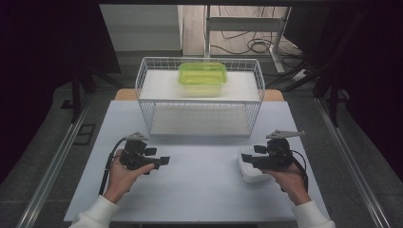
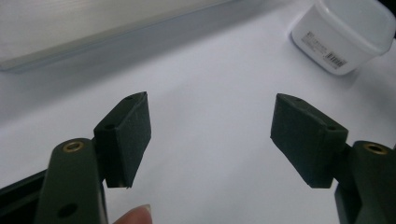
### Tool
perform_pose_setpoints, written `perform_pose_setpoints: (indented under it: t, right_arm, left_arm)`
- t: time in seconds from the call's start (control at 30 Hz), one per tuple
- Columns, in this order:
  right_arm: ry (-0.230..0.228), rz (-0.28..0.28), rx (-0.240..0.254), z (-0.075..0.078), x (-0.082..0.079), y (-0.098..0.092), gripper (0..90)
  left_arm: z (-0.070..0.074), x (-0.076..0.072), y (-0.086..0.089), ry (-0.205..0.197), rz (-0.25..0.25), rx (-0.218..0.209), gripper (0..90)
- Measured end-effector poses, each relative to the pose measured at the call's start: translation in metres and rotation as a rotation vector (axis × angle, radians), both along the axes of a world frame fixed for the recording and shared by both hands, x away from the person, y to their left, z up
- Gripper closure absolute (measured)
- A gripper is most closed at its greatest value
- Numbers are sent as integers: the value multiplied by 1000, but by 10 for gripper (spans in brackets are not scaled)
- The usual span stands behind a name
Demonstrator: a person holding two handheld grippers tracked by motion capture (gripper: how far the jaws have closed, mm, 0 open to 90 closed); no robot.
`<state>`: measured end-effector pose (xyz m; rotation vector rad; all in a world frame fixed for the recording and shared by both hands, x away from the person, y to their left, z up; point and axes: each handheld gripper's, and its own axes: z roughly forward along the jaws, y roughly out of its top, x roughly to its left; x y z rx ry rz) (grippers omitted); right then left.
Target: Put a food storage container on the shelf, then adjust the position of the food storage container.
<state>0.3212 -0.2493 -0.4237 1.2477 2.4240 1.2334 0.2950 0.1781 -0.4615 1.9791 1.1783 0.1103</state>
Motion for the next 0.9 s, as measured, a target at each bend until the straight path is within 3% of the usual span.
perform_pose_setpoints:
  t: [0.37,0.7,0.9]
  right_arm:
    - [15,-56,-30,2,8,-16,359]
    - [29,-99,-56,1,16,-36,414]
    - [48,-139,-69,4,21,-55,618]
  left_arm:
    - [3,-5,2,-16,11,-2,274]
    - [-3,-5,-2,7,-5,10,273]
    - [-6,-1,-3,18,-15,15,272]
